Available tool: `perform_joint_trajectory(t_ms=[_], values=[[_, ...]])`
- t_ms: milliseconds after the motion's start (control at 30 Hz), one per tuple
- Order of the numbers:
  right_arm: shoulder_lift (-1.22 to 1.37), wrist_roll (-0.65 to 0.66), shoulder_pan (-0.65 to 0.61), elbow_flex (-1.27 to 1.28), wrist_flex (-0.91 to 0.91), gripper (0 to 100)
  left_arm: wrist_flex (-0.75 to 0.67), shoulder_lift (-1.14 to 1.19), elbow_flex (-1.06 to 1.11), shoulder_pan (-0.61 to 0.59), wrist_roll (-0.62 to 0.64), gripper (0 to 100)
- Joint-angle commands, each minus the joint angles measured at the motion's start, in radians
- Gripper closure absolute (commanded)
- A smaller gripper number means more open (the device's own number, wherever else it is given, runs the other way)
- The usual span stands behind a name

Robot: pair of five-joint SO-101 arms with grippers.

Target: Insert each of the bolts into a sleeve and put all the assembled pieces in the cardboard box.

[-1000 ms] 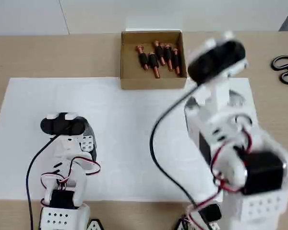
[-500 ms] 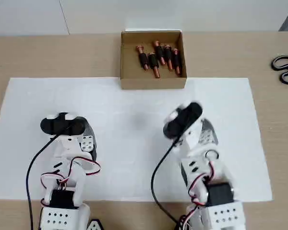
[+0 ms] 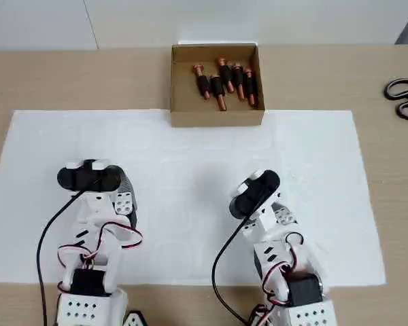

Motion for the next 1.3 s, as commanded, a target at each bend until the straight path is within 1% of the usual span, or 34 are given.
perform_joint_trajectory(t_ms=[0,100,1267], values=[[-0.015,0.009,0.010,0.005,0.005,97.8,0.044,-0.011,-0.004,0.006,-0.002,99],[-0.015,0.011,0.010,0.005,0.008,97.3,0.097,-0.014,-0.005,0.006,-0.002,99],[-0.015,0.012,0.010,0.005,0.004,97.3,0.097,-0.014,-0.005,0.006,-0.002,99]])
